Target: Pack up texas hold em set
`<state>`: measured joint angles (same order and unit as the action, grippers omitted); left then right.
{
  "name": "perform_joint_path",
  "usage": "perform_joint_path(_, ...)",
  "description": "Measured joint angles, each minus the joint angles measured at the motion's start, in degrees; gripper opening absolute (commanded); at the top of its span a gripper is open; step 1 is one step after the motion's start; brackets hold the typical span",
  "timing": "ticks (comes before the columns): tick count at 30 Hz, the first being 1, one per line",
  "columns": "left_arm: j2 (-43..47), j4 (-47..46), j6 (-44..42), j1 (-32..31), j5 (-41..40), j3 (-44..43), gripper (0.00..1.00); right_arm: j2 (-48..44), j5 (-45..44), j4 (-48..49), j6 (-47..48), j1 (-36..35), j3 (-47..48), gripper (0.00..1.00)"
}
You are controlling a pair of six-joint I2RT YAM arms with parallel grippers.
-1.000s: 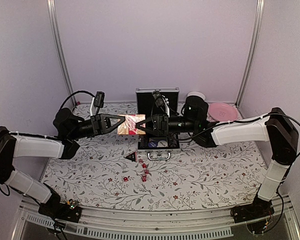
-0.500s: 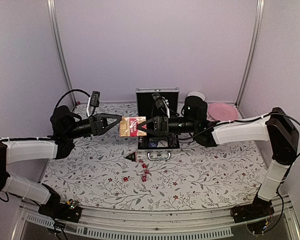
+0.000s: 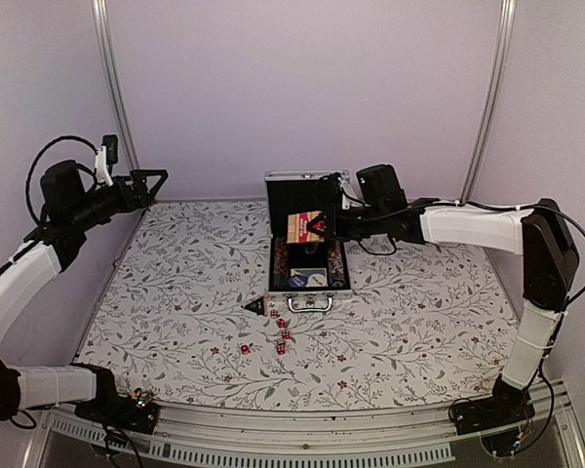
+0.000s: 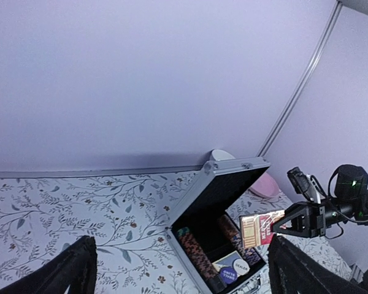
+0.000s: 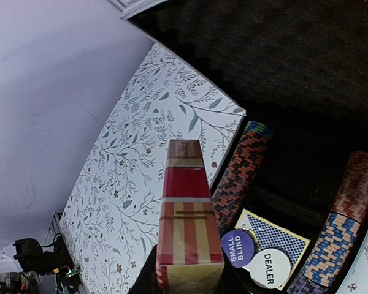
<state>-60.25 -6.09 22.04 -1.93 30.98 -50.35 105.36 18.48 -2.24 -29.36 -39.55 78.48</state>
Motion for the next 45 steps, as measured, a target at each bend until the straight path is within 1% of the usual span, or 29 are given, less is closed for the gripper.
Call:
perform_joint_path(5, -0.09, 7.98, -5.05, 1.44, -3.48, -1.97, 0.97, 4.94, -2.56, -5.25, -0.81, 1.11, 4.28, 0.03)
perform_joint_path(10, 0.52, 10.86, -8.39, 1.46, -6.88, -2.34, 0.97, 8.63, -4.04, -9.11, -0.85, 1.42, 8.39, 0.03)
perform_joint_path(26, 0.66, 12.92, -10.08, 1.46, -10.56, -1.46, 0.97, 17.79, -5.09, -13.70, -1.20, 2.29, 16.79, 0.03)
perform_joint_path(45, 0.66, 12.94, -10.08, 1.46, -11.02, -1.22, 0.97, 22.77, -5.01, -13.88, -0.83, 2.62, 20.46, 0.04)
